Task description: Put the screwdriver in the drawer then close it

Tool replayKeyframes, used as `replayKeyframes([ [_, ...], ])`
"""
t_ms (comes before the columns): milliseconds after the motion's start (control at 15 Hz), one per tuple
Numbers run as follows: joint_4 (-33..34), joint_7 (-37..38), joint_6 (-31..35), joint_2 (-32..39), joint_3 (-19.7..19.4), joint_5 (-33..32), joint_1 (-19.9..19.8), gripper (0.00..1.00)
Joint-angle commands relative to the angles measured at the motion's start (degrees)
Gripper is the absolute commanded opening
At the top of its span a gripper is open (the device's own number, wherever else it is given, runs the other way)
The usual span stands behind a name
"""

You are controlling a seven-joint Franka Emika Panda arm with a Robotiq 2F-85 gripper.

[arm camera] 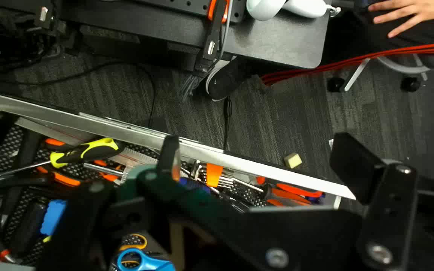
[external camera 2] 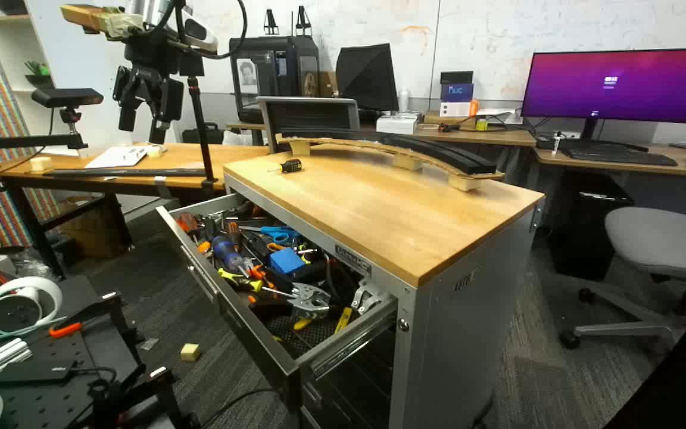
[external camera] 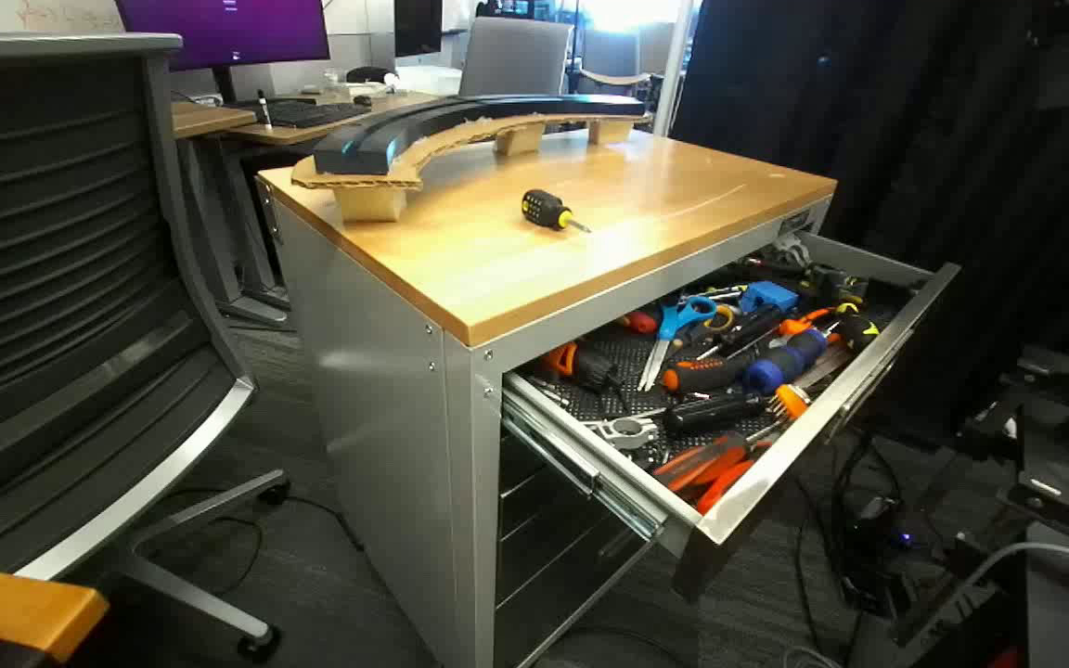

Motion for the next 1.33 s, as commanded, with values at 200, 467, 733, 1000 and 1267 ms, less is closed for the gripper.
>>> replayKeyframes([
  [200,0.66,-0.13,-0.11,0.0,0.55,0.15,-0.6,1.0],
  [467,5.85,-1.5,4.67,8.84,-0.32,0.0,-1.74,1.0],
  [733,15.97,-4.08,11.64,22.37,0.55,-1.0,-1.38,1.0],
  [1000,28.66,-3.69,13.17,35.26,1.77,-4.71,-0.73,1.0],
  [1267,41.58,-1.14,13.6,45.75,2.43,-6.07,0.69,1.0],
])
